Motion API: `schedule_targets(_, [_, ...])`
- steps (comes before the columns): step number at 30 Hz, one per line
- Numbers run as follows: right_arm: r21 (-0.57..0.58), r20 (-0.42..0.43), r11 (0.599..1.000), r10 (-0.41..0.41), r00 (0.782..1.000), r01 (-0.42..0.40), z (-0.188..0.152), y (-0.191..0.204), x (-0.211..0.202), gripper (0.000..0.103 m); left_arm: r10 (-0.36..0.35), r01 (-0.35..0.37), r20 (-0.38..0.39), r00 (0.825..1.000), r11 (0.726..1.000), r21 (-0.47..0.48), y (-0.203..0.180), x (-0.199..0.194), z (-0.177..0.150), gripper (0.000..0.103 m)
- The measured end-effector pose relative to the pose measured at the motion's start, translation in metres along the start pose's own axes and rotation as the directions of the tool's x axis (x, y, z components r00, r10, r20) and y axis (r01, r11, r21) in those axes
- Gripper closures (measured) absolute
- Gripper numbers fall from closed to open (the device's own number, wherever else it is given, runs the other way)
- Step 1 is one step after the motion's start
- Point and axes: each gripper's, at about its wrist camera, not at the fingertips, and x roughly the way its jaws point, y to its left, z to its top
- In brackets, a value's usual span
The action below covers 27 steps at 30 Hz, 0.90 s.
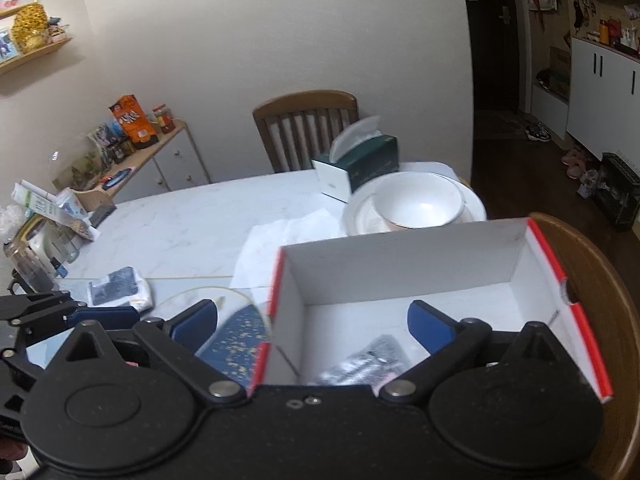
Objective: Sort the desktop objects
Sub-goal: 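Withdraw both tools from the box toward the remaining items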
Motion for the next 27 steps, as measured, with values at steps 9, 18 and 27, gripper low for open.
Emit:
schedule_targets(9, [-0.04, -0.024, 0.999, 0.035, 0.999, -0.036, -0.013, 0.054, 0.012, 0.001, 0.058, -0.057, 0.014, 0.998, 0.997, -0.053, 0.049, -0.027, -0.024, 0.015])
schedule_targets(18, [-0.068, -0.063, 0.995, 0.063, 0.996, -0.067, -0.022, 0.103, 0.031, 0.001, 0.128, -0.125, 0.029, 0.991, 0.988, -0.093, 0.096, -0.05, -0.044, 0.0])
schedule_targets(27, [-0.085, -0.097, 0.995, 0.044, 0.994, -0.052, -0.031, 0.136, 0.05, 0.001, 0.177, -0.176, -0.009, 0.984, 0.974, -0.143, 0.143, -0.065, -0.069, 0.0])
